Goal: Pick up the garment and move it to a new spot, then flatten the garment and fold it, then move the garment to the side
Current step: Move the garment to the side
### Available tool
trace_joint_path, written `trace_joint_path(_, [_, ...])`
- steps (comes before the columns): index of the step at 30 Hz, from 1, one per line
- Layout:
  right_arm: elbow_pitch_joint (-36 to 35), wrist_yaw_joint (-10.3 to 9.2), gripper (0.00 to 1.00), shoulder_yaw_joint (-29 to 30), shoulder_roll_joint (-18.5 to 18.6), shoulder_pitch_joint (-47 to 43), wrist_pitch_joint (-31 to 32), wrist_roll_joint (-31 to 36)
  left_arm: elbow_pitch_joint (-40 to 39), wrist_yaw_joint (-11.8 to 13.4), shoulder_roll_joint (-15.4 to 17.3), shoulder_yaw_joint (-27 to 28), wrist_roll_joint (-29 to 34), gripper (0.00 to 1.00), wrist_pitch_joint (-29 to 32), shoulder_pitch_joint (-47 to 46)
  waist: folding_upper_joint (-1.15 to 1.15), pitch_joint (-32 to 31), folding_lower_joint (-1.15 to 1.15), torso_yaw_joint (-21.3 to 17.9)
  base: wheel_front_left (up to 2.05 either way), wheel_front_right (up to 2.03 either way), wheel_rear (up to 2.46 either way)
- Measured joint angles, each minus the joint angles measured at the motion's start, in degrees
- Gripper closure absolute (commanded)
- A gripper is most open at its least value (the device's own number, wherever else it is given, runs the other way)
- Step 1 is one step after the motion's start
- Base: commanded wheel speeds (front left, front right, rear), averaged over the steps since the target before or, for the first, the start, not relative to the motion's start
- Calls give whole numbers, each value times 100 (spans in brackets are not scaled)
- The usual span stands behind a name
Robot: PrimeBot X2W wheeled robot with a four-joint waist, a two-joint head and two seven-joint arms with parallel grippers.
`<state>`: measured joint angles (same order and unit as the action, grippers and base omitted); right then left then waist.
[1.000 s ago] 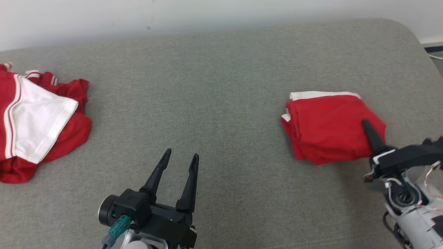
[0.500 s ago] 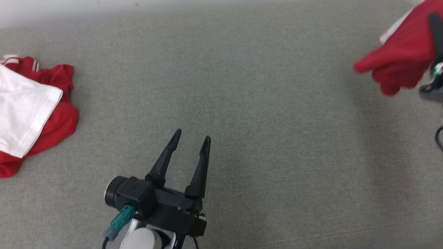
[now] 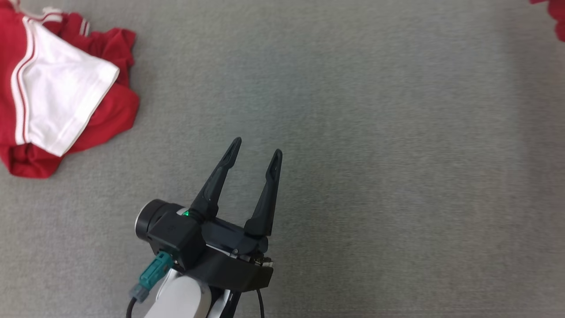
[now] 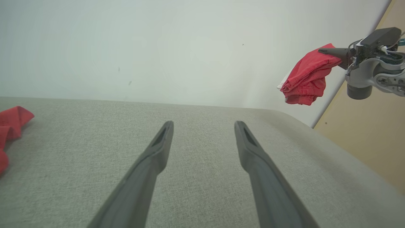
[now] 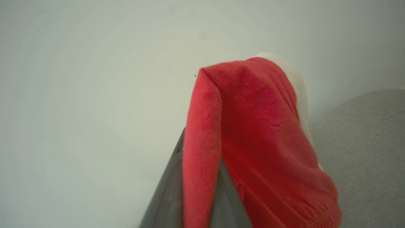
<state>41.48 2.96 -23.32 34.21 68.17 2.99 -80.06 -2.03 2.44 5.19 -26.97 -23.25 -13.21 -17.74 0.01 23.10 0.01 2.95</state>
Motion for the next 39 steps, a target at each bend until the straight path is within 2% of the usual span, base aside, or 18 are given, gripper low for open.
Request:
trace_joint_path(8, [382, -45, 100, 14, 57, 305, -15, 69, -264, 3, 37, 82, 77, 0, -2, -204, 0, 443, 1, 394, 0, 0, 0])
trace_joint_path(14, [744, 18, 100, 56, -45, 389, -138, 56, -413, 9, 188, 229, 183, 0, -7, -209, 1, 801, 1, 486, 0, 0, 0])
trace_joint_path(29, [1493, 257, 100, 197, -2, -133, -391, -57, -600, 18, 333, 190, 326, 0, 85, -303, 0, 961, 0, -213, 0, 0, 0])
trace_joint_path(37, [1836, 287, 100, 87, -75, -370, -528, 14, -613, 33, 325, 97, 360, 0, 187, -335, 0, 1046, -1, -373, 0, 0, 0])
trace_joint_path(38, [1860, 298, 88, 86, -81, -394, -563, 21, -609, 33, 322, 92, 360, 0, 199, -339, 0, 1046, -1, -377, 0, 0, 0])
trace_joint_path(39, [1892, 309, 67, 83, -88, -409, -567, 21, -600, 33, 316, 85, 360, 0, 201, -346, 0, 1045, -1, -379, 0, 0, 0])
